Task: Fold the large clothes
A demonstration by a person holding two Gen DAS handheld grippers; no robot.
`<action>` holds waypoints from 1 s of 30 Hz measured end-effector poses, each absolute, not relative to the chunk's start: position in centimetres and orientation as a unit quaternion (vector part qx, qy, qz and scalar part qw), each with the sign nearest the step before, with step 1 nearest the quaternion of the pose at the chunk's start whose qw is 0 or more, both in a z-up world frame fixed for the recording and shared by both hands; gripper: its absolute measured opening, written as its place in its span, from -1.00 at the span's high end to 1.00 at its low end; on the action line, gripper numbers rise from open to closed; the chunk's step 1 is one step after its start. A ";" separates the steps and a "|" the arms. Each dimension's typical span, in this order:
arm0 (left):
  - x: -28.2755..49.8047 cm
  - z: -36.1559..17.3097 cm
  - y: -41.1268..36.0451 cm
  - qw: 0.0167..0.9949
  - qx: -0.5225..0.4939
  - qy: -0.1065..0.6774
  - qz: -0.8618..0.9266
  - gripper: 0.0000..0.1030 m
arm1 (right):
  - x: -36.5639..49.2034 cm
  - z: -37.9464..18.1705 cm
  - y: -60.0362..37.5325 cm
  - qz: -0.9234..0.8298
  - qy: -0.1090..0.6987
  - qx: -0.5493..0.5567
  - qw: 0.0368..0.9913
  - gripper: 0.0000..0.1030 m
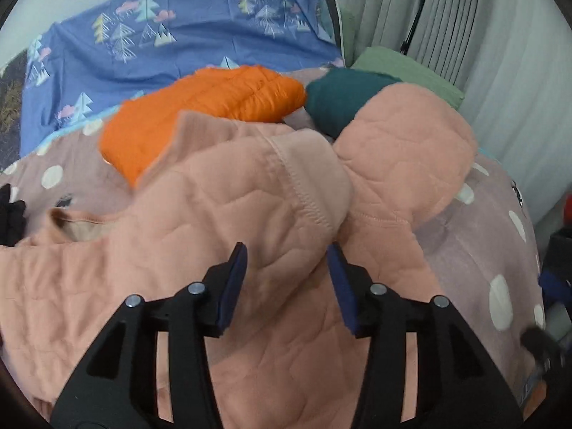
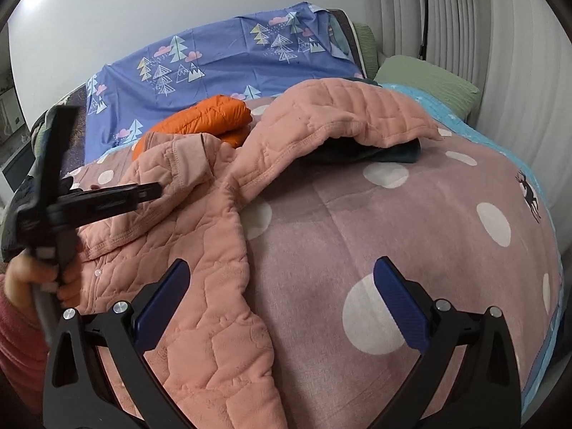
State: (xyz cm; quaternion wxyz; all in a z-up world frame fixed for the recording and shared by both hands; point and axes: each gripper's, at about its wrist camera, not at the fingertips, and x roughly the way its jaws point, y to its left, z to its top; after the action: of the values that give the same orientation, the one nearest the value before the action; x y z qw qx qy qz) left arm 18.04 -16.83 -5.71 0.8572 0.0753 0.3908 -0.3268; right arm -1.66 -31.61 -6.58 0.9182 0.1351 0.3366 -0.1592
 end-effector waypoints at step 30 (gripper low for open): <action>20.3 -8.0 12.8 0.909 -0.024 0.416 -0.032 -0.02 | 14.9 -8.1 -29.2 -0.089 0.421 0.096 0.898 0.96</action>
State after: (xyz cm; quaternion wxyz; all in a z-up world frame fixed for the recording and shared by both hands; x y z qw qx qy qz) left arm 20.27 12.78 -7.95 0.9086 -0.0237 0.4158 -0.0324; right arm 14.93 -29.18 -8.09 0.8975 0.0964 0.4209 -0.0892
